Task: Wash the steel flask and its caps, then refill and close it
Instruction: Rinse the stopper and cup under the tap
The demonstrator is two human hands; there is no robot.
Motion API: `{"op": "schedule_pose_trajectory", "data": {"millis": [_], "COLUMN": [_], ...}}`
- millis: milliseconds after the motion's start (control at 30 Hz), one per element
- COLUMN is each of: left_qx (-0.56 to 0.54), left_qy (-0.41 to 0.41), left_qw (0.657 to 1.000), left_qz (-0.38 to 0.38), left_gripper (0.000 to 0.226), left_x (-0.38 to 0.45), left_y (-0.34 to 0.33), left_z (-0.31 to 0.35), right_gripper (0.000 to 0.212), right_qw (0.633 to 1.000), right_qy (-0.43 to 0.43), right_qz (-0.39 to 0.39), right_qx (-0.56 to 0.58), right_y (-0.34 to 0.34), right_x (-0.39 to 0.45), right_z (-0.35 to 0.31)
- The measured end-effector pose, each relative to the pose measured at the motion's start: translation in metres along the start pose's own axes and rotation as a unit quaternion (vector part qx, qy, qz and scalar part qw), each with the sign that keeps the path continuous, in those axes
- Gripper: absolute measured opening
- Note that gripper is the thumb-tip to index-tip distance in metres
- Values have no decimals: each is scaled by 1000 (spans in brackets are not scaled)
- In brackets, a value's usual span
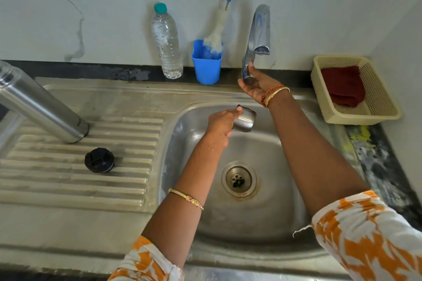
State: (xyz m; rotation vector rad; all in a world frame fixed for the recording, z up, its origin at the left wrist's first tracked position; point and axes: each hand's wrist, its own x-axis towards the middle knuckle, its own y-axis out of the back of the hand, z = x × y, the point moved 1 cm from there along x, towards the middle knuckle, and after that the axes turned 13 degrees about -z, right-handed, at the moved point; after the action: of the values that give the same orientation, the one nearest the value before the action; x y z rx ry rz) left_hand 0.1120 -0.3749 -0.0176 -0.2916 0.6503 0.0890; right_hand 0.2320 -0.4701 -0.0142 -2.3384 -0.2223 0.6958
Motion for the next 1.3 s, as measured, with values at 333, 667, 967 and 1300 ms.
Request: {"op": "schedule_pose_trajectory", "data": {"millis": [333,667,967,1300], "left_qx": [-2,31,78,77], "left_qy": [6,-31,-145,-169], "left_qw": [1000,999,986,982], "left_qz": [-2,8,-25,-35], "left_gripper": [33,16,19,17], "left_x": [2,2,-5,-2], "left_y": [-1,3,16,16], "left_z": [-4,-2,-8,-5], "right_gripper": [30,83,36,57], "right_qw": [975,423,715,592], "right_qy": [-14,131,-223,-2], "right_qz": [65,29,-203,-66], "right_qx": [-211,-896,-631,-803], "right_y": [2,13,0,-4], "right_x": [-8,-107,-63,-68], "right_z": [-2,111,10,45]}}
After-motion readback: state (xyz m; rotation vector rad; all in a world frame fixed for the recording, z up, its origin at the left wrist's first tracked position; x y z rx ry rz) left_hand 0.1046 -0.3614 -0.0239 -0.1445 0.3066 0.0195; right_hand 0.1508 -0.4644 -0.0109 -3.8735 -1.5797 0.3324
